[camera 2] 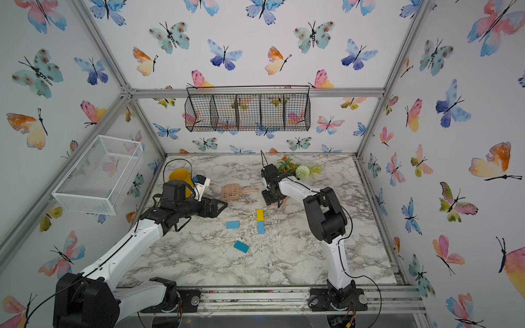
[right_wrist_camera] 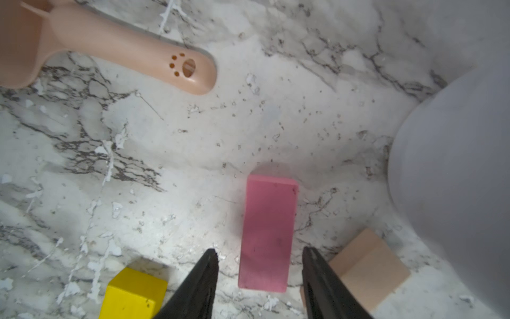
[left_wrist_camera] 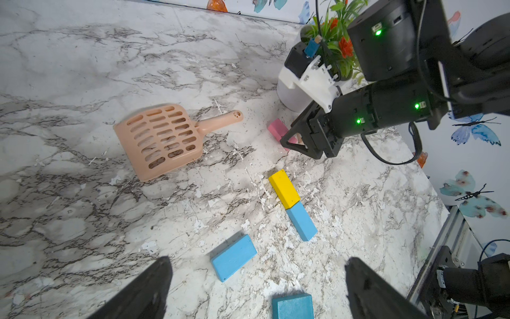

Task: Assemble the letter c with building blocks
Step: Assemble the building block at the center of the board.

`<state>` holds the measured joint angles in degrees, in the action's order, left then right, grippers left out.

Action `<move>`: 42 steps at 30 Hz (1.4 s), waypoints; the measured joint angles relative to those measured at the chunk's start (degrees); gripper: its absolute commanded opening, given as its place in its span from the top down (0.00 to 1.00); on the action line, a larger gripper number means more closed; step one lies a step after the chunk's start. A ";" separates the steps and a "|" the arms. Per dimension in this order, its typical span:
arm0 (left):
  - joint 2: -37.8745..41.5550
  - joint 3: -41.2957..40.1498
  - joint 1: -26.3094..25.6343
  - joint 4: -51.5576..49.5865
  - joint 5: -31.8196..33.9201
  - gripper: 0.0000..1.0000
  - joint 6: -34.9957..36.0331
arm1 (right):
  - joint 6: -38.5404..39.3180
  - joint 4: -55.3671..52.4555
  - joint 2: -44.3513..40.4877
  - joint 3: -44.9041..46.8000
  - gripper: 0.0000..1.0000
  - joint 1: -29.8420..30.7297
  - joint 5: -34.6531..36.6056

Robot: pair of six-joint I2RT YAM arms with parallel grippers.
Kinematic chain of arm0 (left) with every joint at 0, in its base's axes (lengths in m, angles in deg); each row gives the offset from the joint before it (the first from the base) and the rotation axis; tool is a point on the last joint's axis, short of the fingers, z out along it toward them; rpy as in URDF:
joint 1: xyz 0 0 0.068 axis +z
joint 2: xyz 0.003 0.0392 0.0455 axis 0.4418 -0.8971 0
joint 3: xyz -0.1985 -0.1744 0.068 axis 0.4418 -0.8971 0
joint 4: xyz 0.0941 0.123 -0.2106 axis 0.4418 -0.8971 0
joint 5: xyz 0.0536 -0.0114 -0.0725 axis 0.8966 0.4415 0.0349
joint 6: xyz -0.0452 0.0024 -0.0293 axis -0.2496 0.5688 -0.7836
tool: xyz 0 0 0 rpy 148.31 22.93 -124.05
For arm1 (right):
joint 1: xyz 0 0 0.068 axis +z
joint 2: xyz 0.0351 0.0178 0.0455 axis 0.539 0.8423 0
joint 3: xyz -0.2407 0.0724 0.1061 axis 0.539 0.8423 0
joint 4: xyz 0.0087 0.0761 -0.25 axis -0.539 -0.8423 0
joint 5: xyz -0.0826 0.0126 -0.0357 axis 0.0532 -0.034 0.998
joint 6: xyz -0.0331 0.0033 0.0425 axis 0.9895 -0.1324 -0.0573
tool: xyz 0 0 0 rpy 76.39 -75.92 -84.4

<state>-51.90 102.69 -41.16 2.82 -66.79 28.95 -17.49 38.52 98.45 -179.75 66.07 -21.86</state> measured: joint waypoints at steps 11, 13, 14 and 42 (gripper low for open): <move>0.02 0.00 0.00 0.00 -0.24 0.02 -0.02 | 1.09 -1.44 0.11 -0.50 0.54 0.00 0.72; 0.02 0.00 0.00 0.00 -0.26 0.02 -0.04 | 1.36 -1.44 0.11 -0.42 0.53 0.00 0.61; 0.02 0.00 0.00 0.00 -0.28 0.02 -0.04 | 1.49 -1.44 0.11 -0.37 0.53 0.00 0.59; 0.02 0.00 0.00 0.42 -1.44 0.02 -0.26 | 2.38 -1.49 2.19 -0.61 0.68 0.00 0.26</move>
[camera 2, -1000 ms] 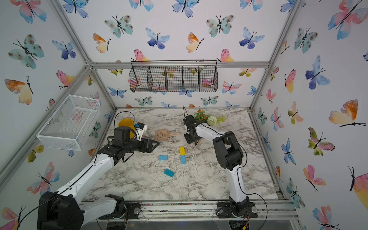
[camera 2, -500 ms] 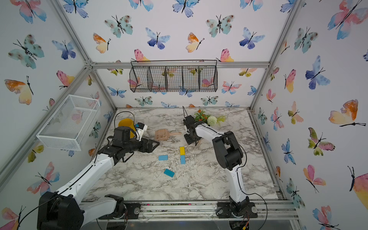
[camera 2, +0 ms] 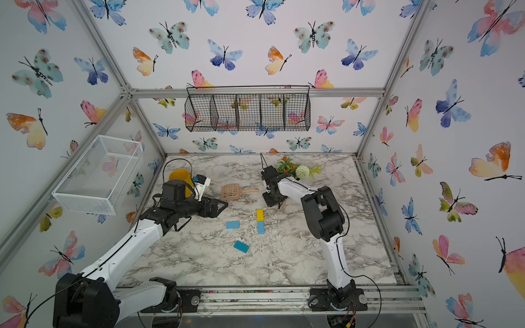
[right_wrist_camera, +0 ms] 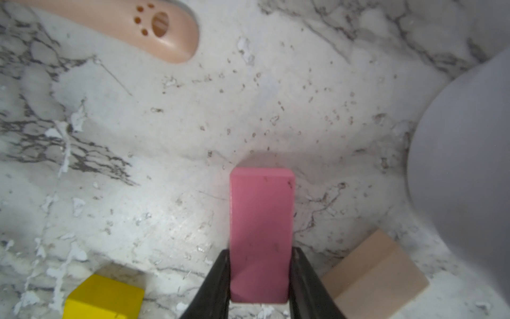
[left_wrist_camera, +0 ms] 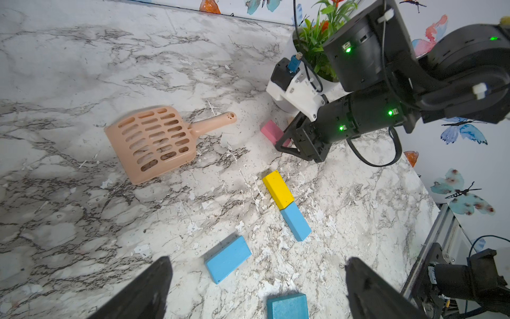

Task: Assemble the letter c with building blocks
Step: Assemble the building block at the center of the board.

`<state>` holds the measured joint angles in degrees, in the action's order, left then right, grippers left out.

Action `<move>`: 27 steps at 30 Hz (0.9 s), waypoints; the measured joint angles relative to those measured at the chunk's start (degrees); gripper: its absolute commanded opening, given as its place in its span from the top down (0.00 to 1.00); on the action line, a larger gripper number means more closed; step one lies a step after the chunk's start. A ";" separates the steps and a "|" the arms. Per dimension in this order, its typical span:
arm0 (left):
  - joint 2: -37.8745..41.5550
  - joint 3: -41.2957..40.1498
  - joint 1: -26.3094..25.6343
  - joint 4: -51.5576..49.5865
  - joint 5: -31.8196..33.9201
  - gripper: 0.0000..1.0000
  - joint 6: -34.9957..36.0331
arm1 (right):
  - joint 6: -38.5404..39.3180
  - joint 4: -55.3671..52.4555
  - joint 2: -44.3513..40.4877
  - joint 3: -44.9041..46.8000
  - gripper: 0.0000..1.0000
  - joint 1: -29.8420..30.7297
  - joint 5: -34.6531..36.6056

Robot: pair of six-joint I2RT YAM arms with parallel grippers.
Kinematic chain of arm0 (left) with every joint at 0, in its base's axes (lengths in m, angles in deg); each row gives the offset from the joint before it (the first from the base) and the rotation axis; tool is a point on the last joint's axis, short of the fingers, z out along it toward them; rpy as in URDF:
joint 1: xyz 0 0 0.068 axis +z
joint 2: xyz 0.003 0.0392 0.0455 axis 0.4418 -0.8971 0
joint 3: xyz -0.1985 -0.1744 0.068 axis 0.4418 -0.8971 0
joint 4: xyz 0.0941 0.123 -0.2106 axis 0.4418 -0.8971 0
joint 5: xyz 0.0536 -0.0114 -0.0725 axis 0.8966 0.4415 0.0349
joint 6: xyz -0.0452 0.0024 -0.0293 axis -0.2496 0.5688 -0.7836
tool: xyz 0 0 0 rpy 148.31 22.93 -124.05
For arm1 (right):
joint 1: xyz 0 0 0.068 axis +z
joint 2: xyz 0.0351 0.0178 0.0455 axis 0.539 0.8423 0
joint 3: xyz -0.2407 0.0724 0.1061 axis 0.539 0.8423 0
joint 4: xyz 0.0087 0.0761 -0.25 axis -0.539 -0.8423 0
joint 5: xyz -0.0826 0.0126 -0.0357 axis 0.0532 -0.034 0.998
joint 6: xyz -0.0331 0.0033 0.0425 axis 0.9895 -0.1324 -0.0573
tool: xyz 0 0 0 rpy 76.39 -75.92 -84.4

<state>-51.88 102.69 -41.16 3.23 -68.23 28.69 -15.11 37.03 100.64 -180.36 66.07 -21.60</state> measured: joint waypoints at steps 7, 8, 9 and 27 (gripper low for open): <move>0.00 0.00 0.09 0.04 -0.07 0.02 -0.11 | 9.64 1.36 -1.31 2.19 0.73 0.00 -2.69; 0.00 0.00 0.11 0.04 -0.09 0.02 -0.17 | 11.21 1.27 -1.33 2.19 0.74 0.00 -3.28; 0.00 0.00 0.15 0.07 -0.09 0.02 -0.20 | 12.79 1.18 -1.33 2.14 0.75 0.00 -3.82; 0.00 -0.31 0.22 0.90 -1.49 0.02 -1.27 | 38.23 -9.40 2.67 -6.01 0.77 0.00 -6.64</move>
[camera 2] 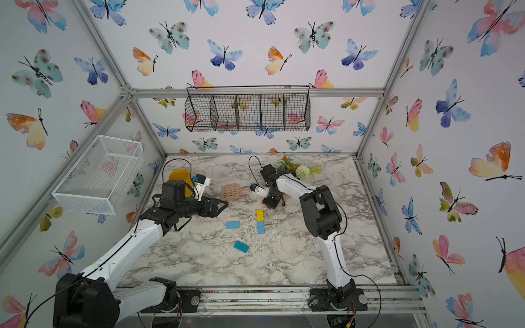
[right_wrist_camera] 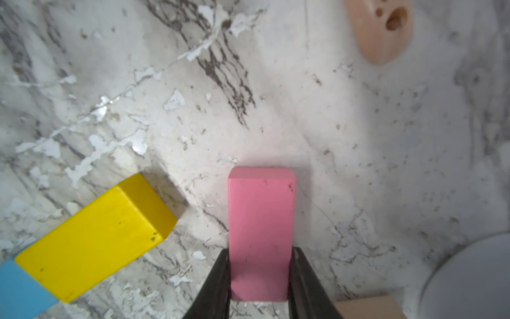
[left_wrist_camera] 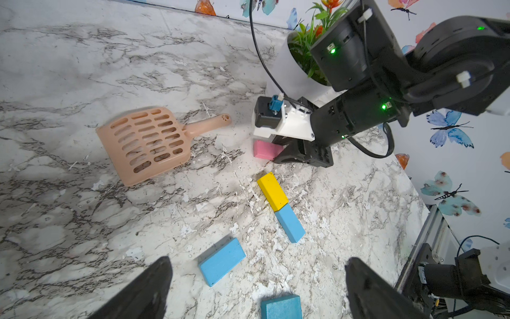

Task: Assemble the letter c with building blocks
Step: Assemble the building block at the center of the board.

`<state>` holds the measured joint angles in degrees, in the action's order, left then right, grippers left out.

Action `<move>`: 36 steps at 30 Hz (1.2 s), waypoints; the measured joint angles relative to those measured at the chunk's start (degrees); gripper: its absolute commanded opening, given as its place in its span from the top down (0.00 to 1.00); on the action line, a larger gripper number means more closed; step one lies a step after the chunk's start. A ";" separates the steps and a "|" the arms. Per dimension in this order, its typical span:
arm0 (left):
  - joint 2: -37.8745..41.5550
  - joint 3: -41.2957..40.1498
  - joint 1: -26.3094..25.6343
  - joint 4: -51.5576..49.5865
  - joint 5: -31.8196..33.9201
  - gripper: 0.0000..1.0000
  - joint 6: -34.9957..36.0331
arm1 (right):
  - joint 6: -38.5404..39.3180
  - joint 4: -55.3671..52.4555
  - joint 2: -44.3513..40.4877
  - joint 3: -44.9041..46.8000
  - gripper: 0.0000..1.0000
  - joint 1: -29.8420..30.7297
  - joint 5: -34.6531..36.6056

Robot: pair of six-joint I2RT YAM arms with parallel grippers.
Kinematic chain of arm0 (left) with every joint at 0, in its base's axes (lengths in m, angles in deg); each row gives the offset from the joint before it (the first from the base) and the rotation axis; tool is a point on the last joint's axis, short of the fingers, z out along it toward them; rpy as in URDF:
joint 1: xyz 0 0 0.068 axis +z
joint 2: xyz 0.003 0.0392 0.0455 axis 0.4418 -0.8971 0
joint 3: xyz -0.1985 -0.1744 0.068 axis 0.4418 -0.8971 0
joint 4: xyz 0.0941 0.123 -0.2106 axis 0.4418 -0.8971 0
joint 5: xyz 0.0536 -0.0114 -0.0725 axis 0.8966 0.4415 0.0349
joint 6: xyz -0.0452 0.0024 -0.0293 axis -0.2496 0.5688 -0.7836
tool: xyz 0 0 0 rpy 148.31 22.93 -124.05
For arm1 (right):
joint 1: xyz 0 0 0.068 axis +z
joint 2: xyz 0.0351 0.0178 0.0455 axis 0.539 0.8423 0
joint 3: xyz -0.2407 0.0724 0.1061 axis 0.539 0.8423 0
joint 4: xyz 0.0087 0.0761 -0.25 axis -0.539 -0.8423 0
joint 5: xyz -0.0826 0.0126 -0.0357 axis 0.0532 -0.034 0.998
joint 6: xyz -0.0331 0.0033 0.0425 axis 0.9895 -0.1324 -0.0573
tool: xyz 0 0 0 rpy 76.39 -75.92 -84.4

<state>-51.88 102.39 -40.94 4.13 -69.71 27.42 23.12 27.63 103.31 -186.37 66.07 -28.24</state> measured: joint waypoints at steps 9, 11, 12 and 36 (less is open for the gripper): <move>0.02 -0.04 0.00 0.46 -0.07 0.02 -0.26 | 12.33 -1.22 0.02 -0.55 0.78 0.00 1.25; 0.02 -0.04 0.00 0.48 -0.07 0.02 -0.39 | 14.95 -1.25 0.11 -0.79 0.78 0.00 1.46; 0.02 -0.04 0.00 0.52 -0.09 0.02 -0.46 | 16.20 -1.25 0.22 -1.05 0.79 0.00 1.55; 0.90 -0.72 0.00 0.79 0.04 0.02 -0.87 | 32.48 -0.22 3.98 -6.43 0.81 -0.11 -3.26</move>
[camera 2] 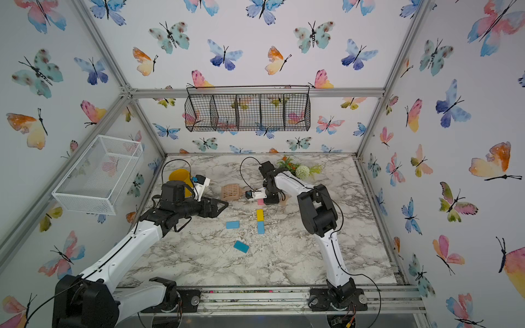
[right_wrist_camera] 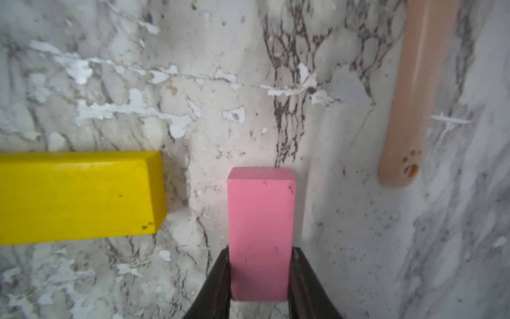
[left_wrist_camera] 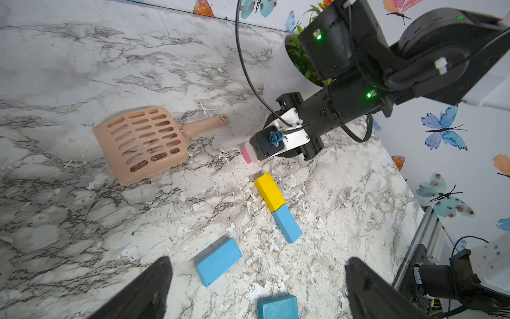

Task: Assemble the letter c with building blocks
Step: Assemble the building block at the center of the board.

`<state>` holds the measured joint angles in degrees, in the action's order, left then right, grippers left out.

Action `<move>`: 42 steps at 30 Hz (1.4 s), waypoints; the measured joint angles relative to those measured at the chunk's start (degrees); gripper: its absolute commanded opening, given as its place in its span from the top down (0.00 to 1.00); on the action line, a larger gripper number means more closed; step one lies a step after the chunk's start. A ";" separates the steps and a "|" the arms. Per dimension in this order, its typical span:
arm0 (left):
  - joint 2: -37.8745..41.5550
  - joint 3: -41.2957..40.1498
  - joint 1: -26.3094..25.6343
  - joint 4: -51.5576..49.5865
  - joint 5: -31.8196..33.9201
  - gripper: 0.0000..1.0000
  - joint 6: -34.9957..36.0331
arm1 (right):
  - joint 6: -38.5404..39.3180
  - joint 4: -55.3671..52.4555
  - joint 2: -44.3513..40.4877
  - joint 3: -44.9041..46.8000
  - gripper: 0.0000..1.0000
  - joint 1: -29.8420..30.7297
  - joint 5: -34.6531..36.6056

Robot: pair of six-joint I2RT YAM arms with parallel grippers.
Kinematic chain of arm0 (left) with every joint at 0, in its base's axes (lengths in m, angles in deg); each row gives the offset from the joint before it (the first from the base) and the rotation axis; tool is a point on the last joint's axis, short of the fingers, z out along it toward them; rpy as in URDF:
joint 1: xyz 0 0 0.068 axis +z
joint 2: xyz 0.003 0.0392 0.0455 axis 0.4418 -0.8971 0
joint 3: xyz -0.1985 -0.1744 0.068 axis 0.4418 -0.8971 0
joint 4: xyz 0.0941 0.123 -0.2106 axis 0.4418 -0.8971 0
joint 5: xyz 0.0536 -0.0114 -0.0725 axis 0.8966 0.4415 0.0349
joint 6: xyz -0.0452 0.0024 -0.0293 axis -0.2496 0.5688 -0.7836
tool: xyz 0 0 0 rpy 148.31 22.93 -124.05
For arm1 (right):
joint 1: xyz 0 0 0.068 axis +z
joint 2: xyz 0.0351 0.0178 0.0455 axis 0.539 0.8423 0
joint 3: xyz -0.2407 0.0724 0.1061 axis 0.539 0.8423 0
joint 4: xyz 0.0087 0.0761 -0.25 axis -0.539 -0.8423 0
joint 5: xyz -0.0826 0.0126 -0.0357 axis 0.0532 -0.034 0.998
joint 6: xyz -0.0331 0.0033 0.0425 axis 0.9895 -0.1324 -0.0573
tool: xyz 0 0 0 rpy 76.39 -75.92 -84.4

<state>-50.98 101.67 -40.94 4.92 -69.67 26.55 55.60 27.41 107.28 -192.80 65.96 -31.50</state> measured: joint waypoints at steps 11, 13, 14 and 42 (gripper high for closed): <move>0.20 0.00 0.00 0.00 0.15 0.02 0.00 | 3.39 -1.09 -0.11 0.02 0.81 -0.02 -2.49; 0.20 0.00 0.00 0.00 0.13 0.02 0.00 | 3.45 -1.11 -0.15 0.02 0.81 -0.02 -2.75; 0.20 0.00 0.00 0.00 0.13 0.02 0.00 | 3.45 -1.14 -0.15 0.02 0.81 -0.02 -2.95; 0.20 0.00 0.02 0.00 0.11 0.02 -0.02 | 1.42 -1.31 -2.58 3.82 0.53 -0.02 -4.50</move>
<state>-50.79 101.67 -40.92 4.92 -69.56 26.52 57.02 26.10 104.71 -188.97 65.94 -36.00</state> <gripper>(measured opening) 0.984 0.462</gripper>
